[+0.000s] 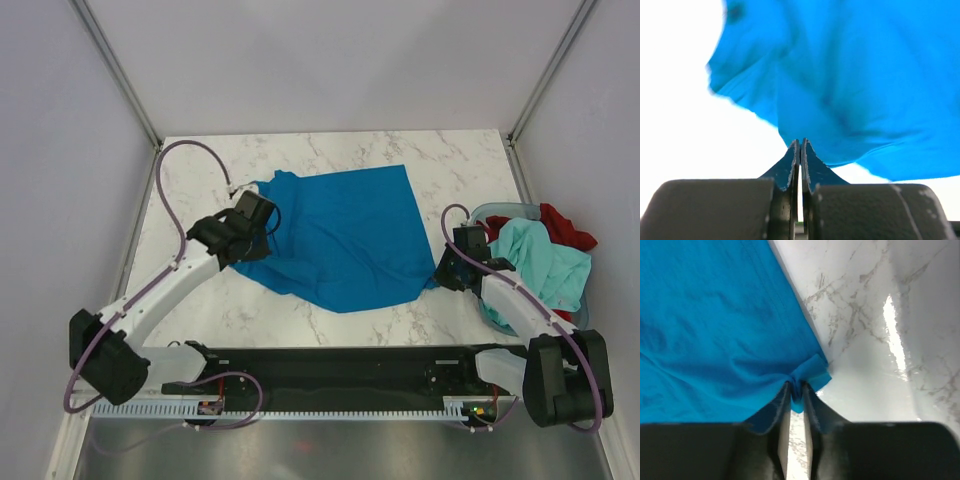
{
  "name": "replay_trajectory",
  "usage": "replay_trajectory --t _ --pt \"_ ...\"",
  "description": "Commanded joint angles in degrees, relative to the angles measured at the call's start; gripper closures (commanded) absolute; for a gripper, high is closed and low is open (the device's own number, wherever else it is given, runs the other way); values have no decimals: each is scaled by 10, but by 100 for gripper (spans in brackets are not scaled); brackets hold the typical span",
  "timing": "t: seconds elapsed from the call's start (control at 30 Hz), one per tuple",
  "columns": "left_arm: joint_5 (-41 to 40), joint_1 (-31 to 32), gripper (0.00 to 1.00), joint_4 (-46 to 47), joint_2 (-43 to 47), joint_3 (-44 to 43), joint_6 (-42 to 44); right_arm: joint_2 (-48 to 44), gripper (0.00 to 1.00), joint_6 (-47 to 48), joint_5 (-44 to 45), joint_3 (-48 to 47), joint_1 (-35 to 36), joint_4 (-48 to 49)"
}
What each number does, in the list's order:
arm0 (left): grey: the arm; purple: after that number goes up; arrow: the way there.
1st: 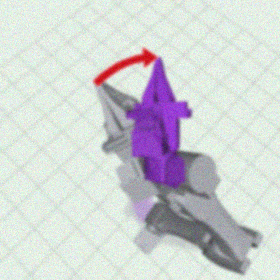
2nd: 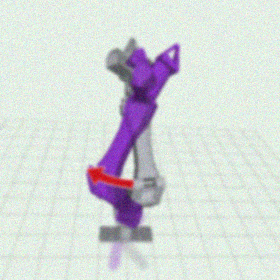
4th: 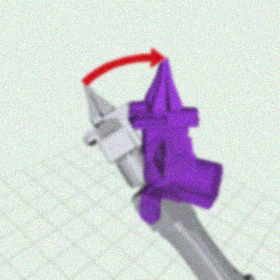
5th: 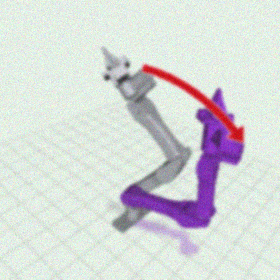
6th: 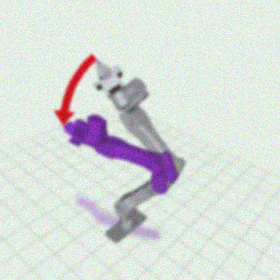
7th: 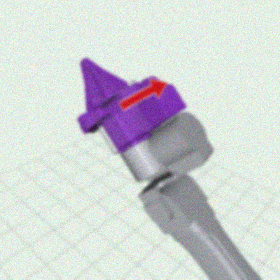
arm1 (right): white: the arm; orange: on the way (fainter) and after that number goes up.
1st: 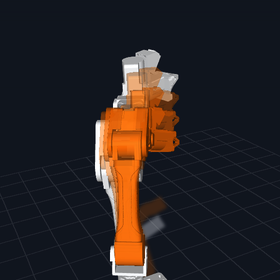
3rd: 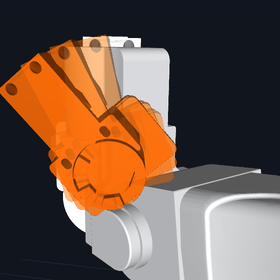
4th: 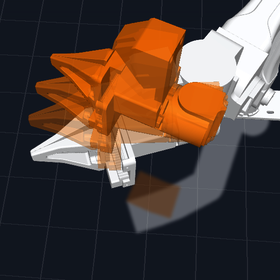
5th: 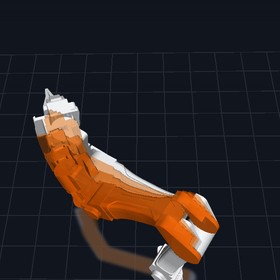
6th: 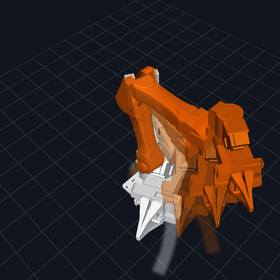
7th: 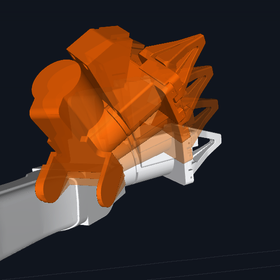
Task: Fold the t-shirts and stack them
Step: Flatten the tshirt out
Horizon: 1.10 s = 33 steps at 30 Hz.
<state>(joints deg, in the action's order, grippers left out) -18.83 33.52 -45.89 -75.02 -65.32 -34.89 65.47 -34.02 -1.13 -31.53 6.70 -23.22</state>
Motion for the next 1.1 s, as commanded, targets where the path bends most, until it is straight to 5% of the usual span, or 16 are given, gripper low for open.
replay_trajectory --t 0.0,0.17,0.4,0.6,0.9,1.07 --pt "-87 1 98 -122 80 57 -57 -3 75 8 33 -31 2 -38" --pt "-35 0 98 -141 215 148 -139 -3 60 -70 60 -70 2 -113" --pt "-105 -17 98 -142 251 142 -164 -34 62 -161 81 -42 5 -126" --pt "-102 -100 98 -147 255 119 -130 -29 62 -160 85 -36 21 -120" --pt "-102 -139 98 -121 252 145 -155 66 62 -112 68 -64 60 53" --pt "-75 -157 98 -21 214 186 -176 178 64 -103 72 -93 63 142"
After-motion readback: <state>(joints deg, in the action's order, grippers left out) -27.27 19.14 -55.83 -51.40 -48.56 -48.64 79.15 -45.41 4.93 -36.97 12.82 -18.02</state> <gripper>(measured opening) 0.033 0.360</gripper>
